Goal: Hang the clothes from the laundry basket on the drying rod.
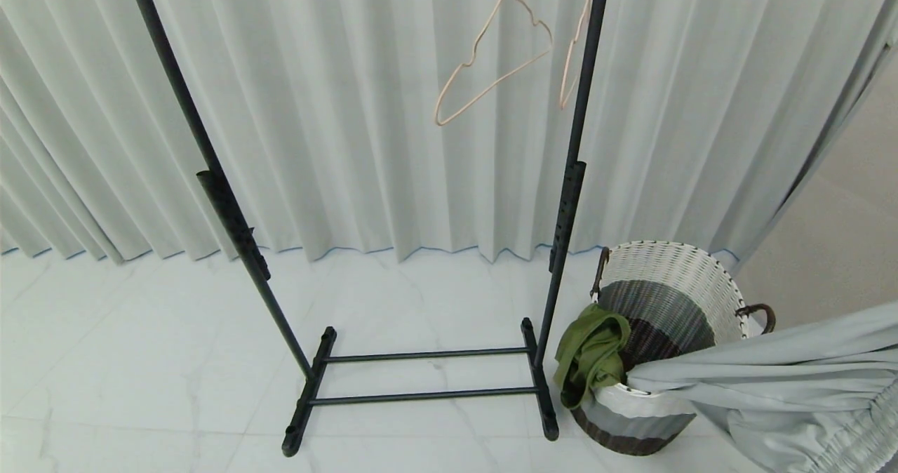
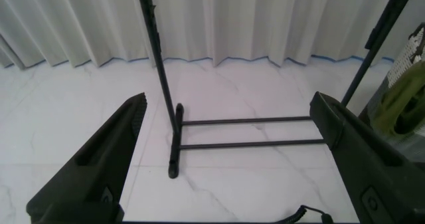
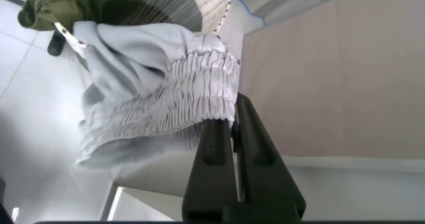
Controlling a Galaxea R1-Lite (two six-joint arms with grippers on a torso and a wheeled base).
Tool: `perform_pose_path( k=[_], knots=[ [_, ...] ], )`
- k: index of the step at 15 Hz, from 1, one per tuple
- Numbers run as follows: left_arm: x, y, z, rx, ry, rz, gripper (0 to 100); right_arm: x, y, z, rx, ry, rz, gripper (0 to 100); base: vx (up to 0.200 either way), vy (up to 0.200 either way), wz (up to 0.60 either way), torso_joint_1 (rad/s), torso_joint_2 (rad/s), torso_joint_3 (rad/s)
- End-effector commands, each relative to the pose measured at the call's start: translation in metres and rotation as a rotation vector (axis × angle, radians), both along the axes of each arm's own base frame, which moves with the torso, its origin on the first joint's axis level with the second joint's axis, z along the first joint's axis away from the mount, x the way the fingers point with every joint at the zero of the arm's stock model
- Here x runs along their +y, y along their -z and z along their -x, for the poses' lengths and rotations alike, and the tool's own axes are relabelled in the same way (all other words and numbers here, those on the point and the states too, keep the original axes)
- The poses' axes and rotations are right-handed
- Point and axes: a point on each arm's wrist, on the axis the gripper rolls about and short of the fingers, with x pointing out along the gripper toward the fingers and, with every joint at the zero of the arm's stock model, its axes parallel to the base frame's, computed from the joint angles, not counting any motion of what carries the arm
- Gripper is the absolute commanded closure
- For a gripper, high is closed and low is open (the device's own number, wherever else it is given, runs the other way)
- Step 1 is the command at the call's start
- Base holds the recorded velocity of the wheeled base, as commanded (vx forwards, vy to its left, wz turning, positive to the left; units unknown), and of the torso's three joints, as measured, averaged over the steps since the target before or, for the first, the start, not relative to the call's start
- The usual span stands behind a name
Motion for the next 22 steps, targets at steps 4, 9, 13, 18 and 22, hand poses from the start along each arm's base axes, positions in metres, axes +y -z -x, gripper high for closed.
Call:
perform_pose_path(
  k=[4, 9, 13, 18, 22],
  knots=[
    [0.0, 0.0, 0.0, 0.0, 0.001, 0.0, 0, 0.001, 0.001, -0.001, 0.008, -0.021, 0.0, 100, 0.0, 0.0, 0.0, 0.0, 0.0, 0.0],
    [0.0, 0.0, 0.0, 0.0, 0.002, -0.032, 0, 0.004, 0.007, -0.004, 0.05, -0.058, -0.003, 100, 0.0, 0.0, 0.0, 0.0, 0.0, 0.0],
    [0.0, 0.0, 0.0, -0.001, 0.002, -0.043, 0, 0.004, 0.0, 0.002, 0.083, -0.058, -0.008, 100, 0.0, 0.0, 0.0, 0.0, 0.0, 0.0],
    [-0.002, -0.055, 0.001, -0.063, 0.165, -0.003, 0, 0.005, -0.021, 0.018, 0.129, -0.099, -0.026, 100, 0.0, 0.0, 0.0, 0.0, 0.0, 0.0],
    [-0.013, -0.186, -0.083, 0.013, 0.296, 0.064, 0, 0.009, -0.032, 0.019, 0.091, -0.176, -0.072, 100, 0.0, 0.0, 0.0, 0.0, 0.0, 0.0]
  ],
)
